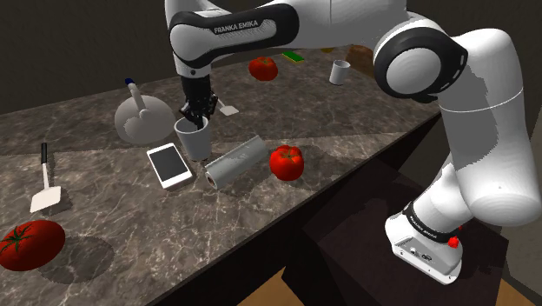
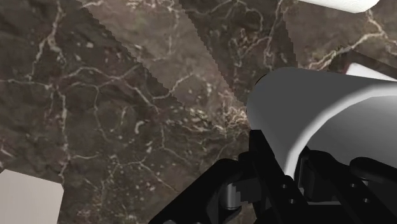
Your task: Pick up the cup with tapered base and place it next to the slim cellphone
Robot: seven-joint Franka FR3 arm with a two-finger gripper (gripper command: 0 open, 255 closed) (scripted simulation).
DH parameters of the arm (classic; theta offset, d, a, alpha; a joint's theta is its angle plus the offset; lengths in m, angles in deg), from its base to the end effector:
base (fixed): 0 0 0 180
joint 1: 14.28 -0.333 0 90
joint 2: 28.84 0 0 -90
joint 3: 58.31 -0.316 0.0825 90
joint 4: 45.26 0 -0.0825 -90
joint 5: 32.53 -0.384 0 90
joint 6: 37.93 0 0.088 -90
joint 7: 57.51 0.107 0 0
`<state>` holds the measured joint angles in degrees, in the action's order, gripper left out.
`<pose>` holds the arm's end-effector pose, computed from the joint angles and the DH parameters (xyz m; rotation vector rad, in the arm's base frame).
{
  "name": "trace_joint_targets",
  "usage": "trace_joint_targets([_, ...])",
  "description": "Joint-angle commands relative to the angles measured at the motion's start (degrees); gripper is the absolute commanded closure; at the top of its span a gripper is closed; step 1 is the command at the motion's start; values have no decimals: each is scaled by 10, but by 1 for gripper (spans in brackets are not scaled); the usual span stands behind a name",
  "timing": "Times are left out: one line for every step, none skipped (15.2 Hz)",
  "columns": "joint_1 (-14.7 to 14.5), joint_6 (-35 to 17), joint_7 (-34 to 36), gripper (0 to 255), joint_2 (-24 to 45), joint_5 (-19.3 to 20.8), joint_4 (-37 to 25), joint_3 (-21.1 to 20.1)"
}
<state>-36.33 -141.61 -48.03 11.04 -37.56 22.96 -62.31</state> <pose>0.6641 0.3176 0.3697 -3.0125 -0.3795 0.1694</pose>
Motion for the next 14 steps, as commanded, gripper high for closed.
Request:
trace_joint_targets([0,0,0,255,0,0,0,0])
trace_joint_targets([0,0,0,255,0,0,0,0])
trace_joint_targets([0,0,0,255,0,0,0,0])
trace_joint_targets([0,0,0,0,0,0,0,0])
trace_joint_targets([0,0,0,0,0,0,0,0])
trace_joint_targets([0,0,0,0,0,0,0,0])
trace_joint_targets([0,0,0,0,0,0,0,0])
trace_joint_targets([0,0,0,0,0,0,0,0])
trace_joint_targets([0,0,0,0,0,0,0,0])
trace_joint_targets([1,19,1,0,0,0,-19,0])
trace_joint_targets([2,38,1,0,0,1,-39,0])
trace_joint_targets([3,59,2,0,3,1,-62,1])
trace_joint_targets([3,76,3,0,6,1,-82,1])
trace_joint_targets([3,76,3,0,6,1,-82,1])
